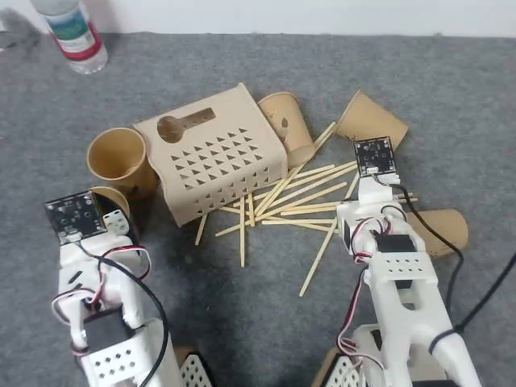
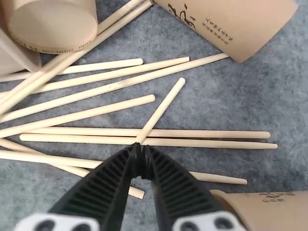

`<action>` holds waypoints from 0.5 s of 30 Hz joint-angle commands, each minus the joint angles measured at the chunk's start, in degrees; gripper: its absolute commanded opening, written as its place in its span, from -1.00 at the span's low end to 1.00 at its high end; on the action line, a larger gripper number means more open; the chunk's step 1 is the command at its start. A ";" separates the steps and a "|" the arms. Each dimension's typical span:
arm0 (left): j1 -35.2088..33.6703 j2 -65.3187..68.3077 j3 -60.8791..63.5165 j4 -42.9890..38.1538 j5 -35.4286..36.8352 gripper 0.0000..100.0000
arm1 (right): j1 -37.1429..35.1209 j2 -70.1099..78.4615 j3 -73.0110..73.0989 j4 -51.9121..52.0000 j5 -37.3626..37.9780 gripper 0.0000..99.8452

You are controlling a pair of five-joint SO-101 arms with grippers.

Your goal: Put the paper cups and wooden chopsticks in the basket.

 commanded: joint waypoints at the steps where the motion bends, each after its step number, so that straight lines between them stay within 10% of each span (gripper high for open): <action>1: 1.14 -0.53 -1.54 -1.14 -0.44 -0.92 | 1.01 -1.36 -0.70 -1.01 -0.44 -0.99; 7: 7.30 -0.53 -2.86 4.31 -0.35 -0.47 | 1.89 -1.19 0.18 -2.95 1.49 -0.99; 15: 8.79 7.38 -15.52 6.15 -3.16 -0.54 | 1.54 -1.80 2.90 -7.16 4.66 -0.99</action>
